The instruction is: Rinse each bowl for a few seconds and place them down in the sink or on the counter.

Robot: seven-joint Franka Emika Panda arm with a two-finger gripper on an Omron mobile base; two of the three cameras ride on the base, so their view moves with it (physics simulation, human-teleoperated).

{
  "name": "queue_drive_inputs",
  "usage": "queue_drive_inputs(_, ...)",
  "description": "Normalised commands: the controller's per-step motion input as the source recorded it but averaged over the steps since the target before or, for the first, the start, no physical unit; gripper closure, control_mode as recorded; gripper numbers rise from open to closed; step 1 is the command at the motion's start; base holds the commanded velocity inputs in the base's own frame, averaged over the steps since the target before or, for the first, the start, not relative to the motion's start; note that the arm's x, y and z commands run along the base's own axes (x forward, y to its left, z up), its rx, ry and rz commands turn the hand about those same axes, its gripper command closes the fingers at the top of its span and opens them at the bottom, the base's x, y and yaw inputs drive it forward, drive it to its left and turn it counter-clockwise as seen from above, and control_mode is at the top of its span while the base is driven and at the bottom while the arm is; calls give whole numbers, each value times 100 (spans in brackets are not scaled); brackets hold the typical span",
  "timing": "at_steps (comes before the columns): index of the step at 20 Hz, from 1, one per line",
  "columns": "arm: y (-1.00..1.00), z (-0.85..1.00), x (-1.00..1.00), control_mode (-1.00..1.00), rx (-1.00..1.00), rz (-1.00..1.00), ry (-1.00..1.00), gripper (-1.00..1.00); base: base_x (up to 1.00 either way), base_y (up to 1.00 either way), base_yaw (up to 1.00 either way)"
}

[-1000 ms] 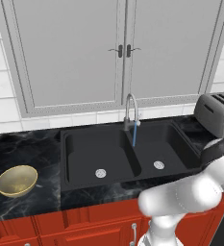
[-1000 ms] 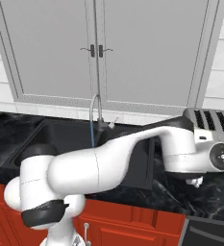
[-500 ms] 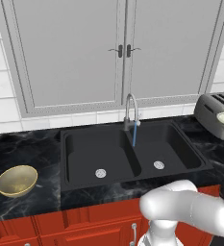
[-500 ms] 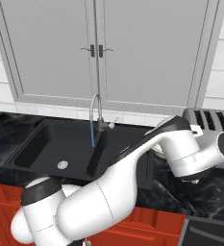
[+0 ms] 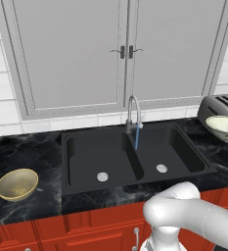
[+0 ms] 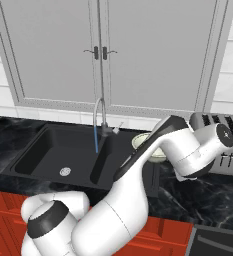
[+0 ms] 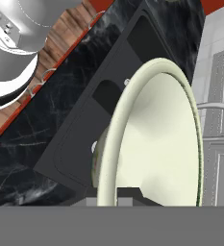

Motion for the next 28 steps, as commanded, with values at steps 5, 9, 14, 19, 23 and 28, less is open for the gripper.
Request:
queue_drive_inputs(5, 35, 0, 19, -100, -2, 21, 0, 100, 0, 0, 0)
queue_drive_inputs(9, 29, -2, 25, -100, 0, 18, 0, 100, 0, 0, 0)
queue_drive_inputs(14, 30, -2, 28, -100, -1, 17, 0, 100, 0, 0, 0)
queue_drive_inputs(19, 35, -1, 20, -100, -4, 17, 0, 100, 0, 0, 0)
queue_drive_inputs(23, 41, 0, 11, -100, -6, 15, 0, 100, 0, 0, 0)
queue_drive_inputs(28, 41, -6, 7, -100, -1, 12, 0, 100, 0, 0, 0)
